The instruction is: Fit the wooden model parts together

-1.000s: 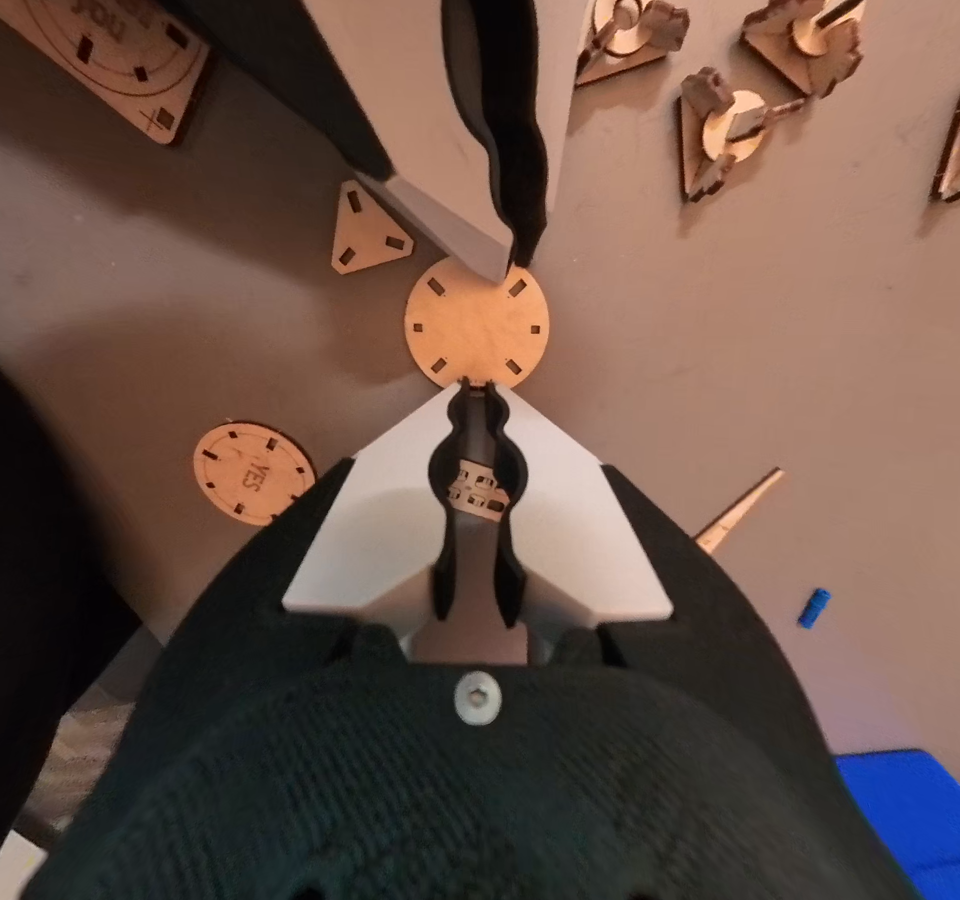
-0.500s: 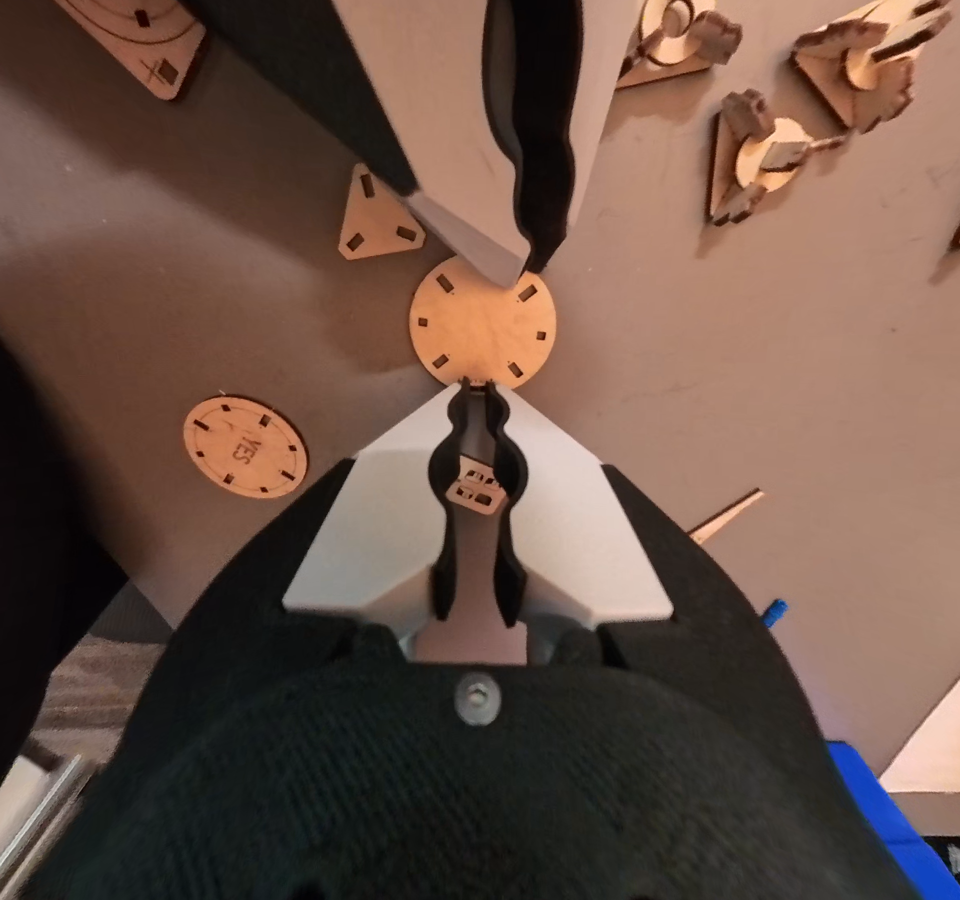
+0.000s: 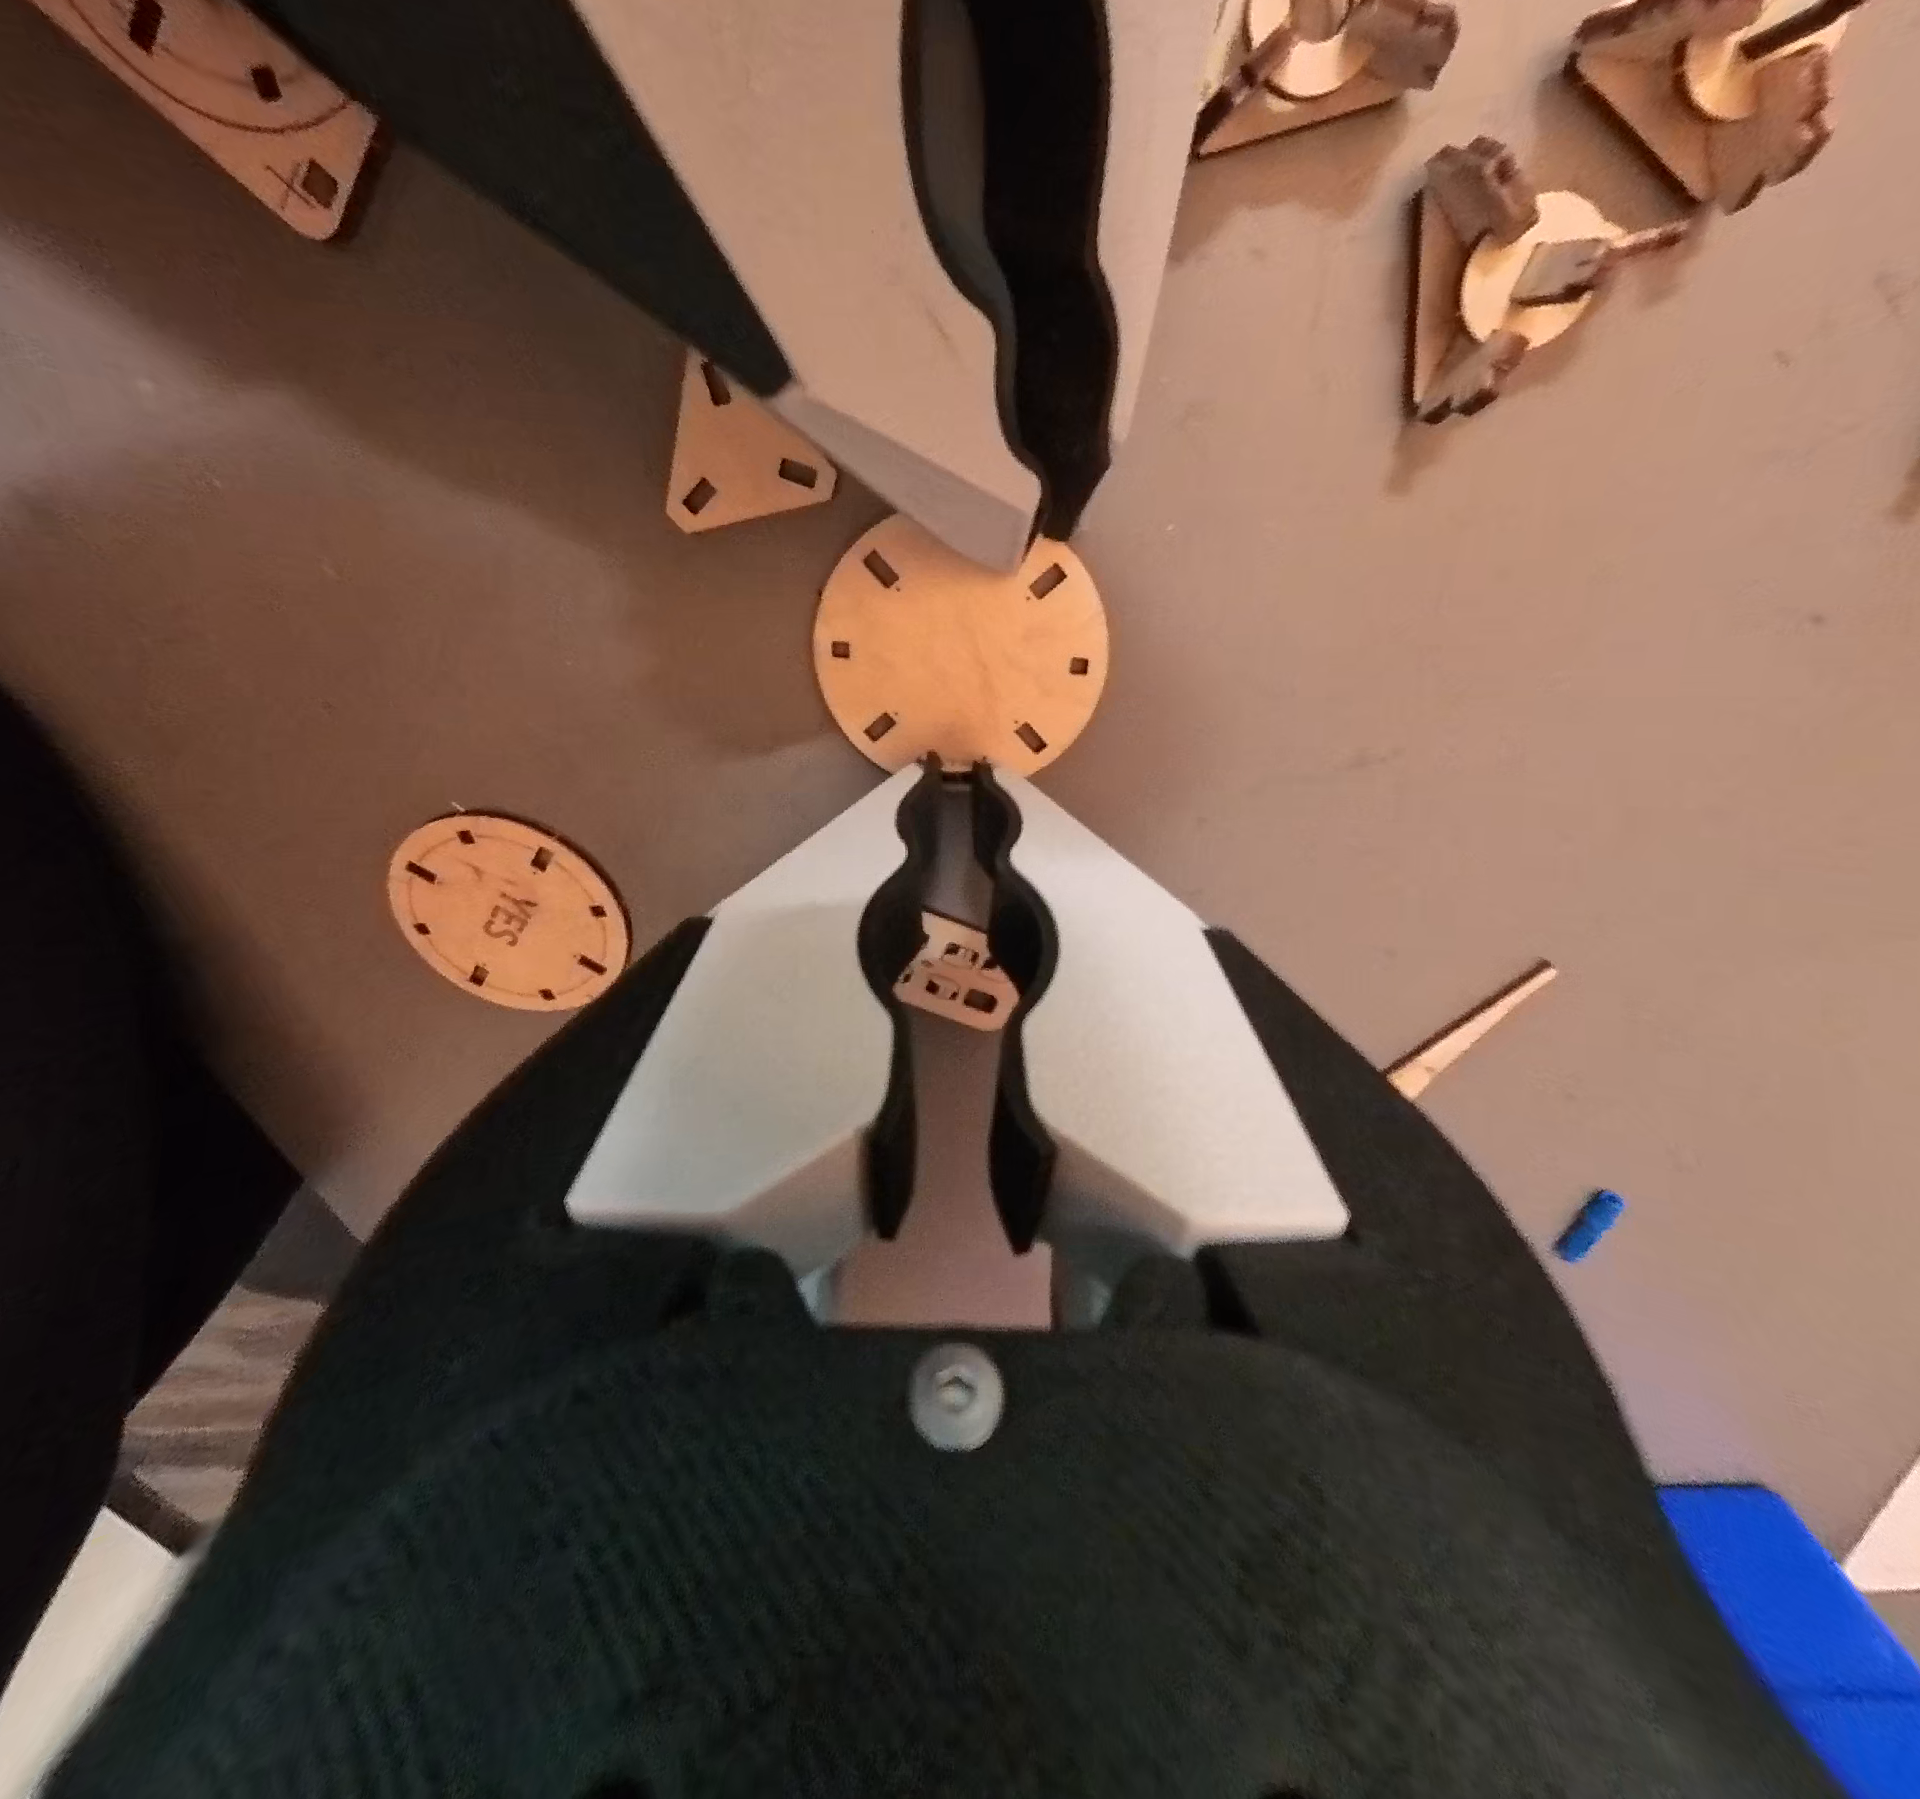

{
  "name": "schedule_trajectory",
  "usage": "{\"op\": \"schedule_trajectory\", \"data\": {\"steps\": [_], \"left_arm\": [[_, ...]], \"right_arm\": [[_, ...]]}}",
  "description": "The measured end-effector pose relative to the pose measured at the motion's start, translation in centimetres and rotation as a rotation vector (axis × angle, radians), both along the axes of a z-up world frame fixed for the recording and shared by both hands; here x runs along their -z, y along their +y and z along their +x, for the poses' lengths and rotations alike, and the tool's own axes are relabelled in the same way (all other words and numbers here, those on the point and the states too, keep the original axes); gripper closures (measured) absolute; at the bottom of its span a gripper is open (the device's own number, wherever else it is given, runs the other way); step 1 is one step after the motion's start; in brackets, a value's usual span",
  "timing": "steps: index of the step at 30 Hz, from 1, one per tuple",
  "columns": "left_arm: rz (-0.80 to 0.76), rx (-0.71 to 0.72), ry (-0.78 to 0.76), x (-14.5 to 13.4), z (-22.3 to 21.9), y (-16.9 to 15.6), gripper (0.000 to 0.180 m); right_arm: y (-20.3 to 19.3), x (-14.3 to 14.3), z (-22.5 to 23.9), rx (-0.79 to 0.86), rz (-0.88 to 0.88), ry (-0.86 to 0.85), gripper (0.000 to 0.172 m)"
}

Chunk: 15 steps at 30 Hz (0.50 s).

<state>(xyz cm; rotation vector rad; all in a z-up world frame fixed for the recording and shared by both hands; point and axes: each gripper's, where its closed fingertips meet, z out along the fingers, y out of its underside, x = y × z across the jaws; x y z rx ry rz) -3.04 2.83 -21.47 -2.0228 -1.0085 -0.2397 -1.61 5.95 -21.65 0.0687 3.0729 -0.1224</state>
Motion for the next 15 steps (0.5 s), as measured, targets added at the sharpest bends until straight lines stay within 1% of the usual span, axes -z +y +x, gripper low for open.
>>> {"op": "schedule_trajectory", "data": {"steps": [6, 11, 15], "left_arm": [[0.003, -0.001, -0.002, 0.01, 0.01, -0.01, 0.176], [-0.001, -0.001, 0.004, 0.0, 0.0, -0.01, 0.175], [0.005, 0.0, -0.001, -0.01, -0.01, 0.01, 0.176]], "right_arm": [[-0.02, 0.08, -0.01, -0.024, -0.007, 0.029, 0.167], [-0.11, 0.07, -0.1, 0.002, -0.1, 0.043, 0.167], [-0.39, -0.48, 0.42, 0.068, -0.196, -0.017, 0.162]]}}
